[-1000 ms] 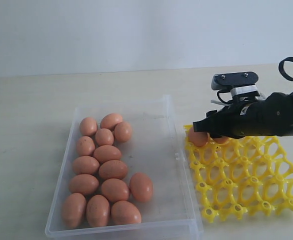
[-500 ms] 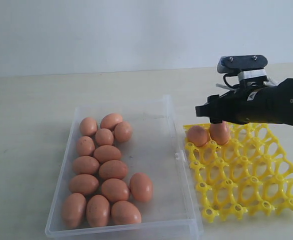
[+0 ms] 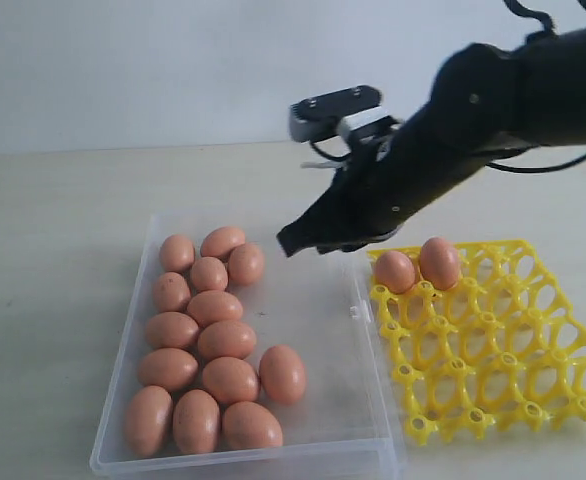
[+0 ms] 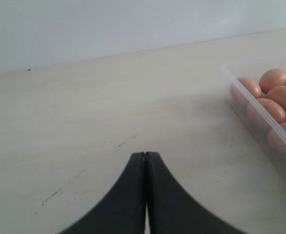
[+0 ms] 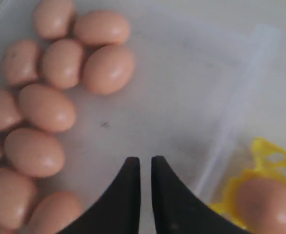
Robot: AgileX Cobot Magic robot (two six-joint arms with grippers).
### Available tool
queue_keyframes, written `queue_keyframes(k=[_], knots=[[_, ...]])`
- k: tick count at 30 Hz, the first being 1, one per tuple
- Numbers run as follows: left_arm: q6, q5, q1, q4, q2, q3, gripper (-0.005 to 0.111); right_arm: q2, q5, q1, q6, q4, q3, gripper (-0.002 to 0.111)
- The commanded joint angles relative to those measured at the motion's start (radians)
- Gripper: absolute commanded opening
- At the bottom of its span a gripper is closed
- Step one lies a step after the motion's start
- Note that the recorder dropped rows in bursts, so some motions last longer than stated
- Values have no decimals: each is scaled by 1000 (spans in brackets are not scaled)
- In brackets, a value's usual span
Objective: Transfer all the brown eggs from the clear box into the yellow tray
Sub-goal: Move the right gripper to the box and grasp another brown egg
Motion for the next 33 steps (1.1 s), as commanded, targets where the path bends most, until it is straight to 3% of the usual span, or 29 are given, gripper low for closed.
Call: queue_keyframes(k=[1,4,7,33], knots=[[-4,-14,-3,-1,1,-4,0,111,308,82,-27,1,-180,23],[-4,-14,-3,-1,1,-4,0,178,337,117,-18,-1,-225,40],[-4,-14,-3,-1,1,-4,0,221,357,143,4,-9,-234,49],[-4,-14,-3,-1,1,-4,0,324,358,163,88,-9,-234,49]])
